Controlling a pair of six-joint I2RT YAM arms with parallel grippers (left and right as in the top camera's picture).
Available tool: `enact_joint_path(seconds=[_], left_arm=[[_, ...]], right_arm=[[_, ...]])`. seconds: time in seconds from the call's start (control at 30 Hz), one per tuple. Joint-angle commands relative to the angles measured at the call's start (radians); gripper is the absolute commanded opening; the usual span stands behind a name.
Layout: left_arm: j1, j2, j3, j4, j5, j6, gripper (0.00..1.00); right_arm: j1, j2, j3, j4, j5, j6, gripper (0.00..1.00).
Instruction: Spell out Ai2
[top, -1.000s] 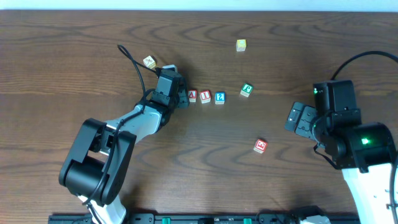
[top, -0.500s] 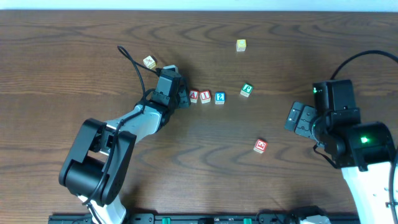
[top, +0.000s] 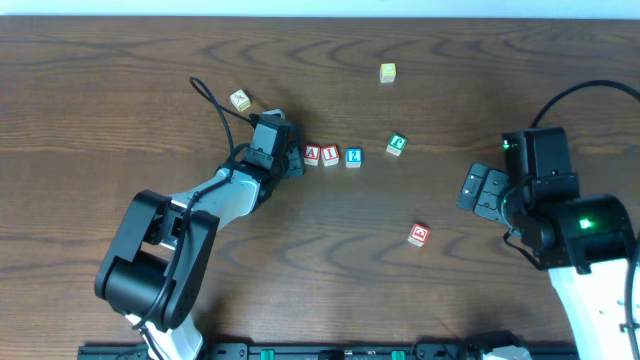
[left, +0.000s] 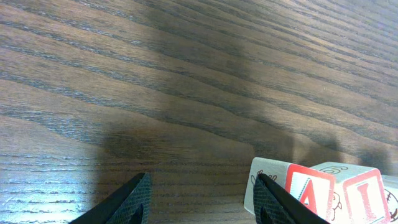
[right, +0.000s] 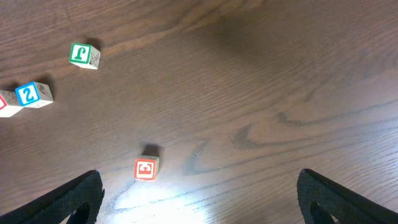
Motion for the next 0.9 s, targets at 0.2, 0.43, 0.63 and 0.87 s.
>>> enact_joint_path(seconds=[0.2, 0.43, 0.63, 0.87], left_arm=[[0.0, 0.016, 0.015, 0.007, 0.008, -0.024, 0.55], [0.0, 0.016, 0.015, 0.018, 0.038, -0.035, 0.56], [-0.001, 0.016, 0.015, 0.029, 0.04, -0.035, 0.59], [-0.01, 0.016, 0.015, 0.037, 0.041, -0.035, 0.6]], right_arm=[[-0.006, 0.005, 0.0, -0.002, 0.019, -0.007, 0.99], [-0.006, 0.005, 0.0, -0.002, 0.019, -0.007, 0.99], [-0.006, 0.005, 0.0, -0.002, 0.019, -0.007, 0.99], [-0.006, 0.005, 0.0, -0.003, 0.019, -0.007, 0.99]])
